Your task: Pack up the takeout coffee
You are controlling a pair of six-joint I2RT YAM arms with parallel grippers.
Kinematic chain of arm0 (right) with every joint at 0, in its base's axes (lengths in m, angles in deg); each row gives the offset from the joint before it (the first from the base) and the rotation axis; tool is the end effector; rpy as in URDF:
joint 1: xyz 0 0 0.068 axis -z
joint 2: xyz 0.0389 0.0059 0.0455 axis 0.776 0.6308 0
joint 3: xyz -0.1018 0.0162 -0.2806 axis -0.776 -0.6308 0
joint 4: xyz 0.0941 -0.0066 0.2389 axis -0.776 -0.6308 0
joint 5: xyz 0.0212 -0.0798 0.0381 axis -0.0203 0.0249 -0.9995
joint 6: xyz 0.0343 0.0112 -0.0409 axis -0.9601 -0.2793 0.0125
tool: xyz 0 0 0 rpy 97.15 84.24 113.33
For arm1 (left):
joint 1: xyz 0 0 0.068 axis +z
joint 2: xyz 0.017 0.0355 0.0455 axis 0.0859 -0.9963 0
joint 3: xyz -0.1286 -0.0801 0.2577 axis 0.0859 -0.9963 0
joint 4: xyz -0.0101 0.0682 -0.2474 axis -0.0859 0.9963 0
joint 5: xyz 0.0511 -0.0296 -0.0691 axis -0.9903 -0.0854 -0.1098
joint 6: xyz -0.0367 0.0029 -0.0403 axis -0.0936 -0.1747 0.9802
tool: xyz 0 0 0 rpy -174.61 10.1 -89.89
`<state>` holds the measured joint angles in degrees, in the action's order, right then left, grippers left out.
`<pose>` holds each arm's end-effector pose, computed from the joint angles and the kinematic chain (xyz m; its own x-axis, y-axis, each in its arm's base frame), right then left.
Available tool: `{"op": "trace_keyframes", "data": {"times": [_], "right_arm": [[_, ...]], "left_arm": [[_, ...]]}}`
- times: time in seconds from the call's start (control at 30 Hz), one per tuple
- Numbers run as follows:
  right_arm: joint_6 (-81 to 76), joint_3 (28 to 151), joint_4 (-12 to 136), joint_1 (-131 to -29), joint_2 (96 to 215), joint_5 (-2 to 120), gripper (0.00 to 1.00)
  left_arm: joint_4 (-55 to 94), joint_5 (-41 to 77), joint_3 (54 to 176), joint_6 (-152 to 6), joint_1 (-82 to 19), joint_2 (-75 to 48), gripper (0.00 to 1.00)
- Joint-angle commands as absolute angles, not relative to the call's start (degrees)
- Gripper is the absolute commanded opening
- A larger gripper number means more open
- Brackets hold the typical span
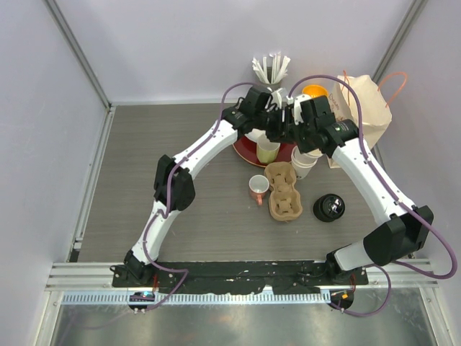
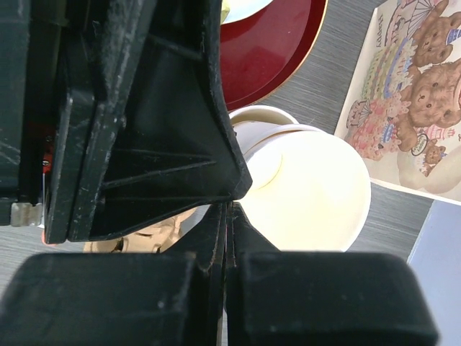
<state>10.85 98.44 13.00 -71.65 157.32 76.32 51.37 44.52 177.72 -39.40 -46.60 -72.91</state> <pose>0.2775 0.0990 0.3888 -0.6573 -0.3747 -0.6539 -0.3295 0.9232 -0.1978 0.4019 -0.3857 0.3250 -0.9114 0.0384 -0.4098 0.3841 0.4369 -0.8134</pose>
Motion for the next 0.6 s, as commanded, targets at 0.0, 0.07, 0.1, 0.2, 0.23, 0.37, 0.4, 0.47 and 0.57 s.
{"op": "trace_keyframes", "data": {"times": [0.0,0.07,0.1,0.2,0.23,0.37,0.4,0.47,0.57], "right_arm": [[11.4,99.1,16.3,-71.5,155.6,75.5,0.01],[11.4,99.2,16.4,-71.5,155.9,75.7,0.01],[11.3,99.3,16.4,-71.5,156.0,76.1,0.01],[11.1,99.4,16.4,-71.6,156.2,77.1,0.01],[11.1,99.3,16.3,-71.6,156.3,77.6,0.01],[10.8,99.3,16.0,-71.6,156.6,78.2,0.01],[10.7,99.3,16.0,-71.5,156.6,78.3,0.01],[10.7,99.4,16.0,-71.5,156.6,78.2,0.01],[10.6,99.5,16.0,-71.5,156.4,78.2,0.01]], "left_arm": [[50.7,45.7,177.7,-39.5,-47.3,-72.3,0.49],[50.9,45.6,177.6,-39.7,-47.3,-72.5,0.48],[51.2,45.6,177.6,-39.7,-47.3,-72.5,0.47],[52.0,45.7,177.2,-40.1,-47.2,-72.5,0.45],[52.0,45.8,177.1,-39.8,-47.2,-72.5,0.45],[51.8,46.5,177.2,-39.2,-46.9,-71.9,0.43],[51.7,46.1,177.2,-39.2,-46.7,-71.7,0.42],[51.5,46.4,177.0,-38.5,-46.2,-71.4,0.41],[50.7,47.8,176.4,-36.7,-45.2,-71.1,0.41]]}}
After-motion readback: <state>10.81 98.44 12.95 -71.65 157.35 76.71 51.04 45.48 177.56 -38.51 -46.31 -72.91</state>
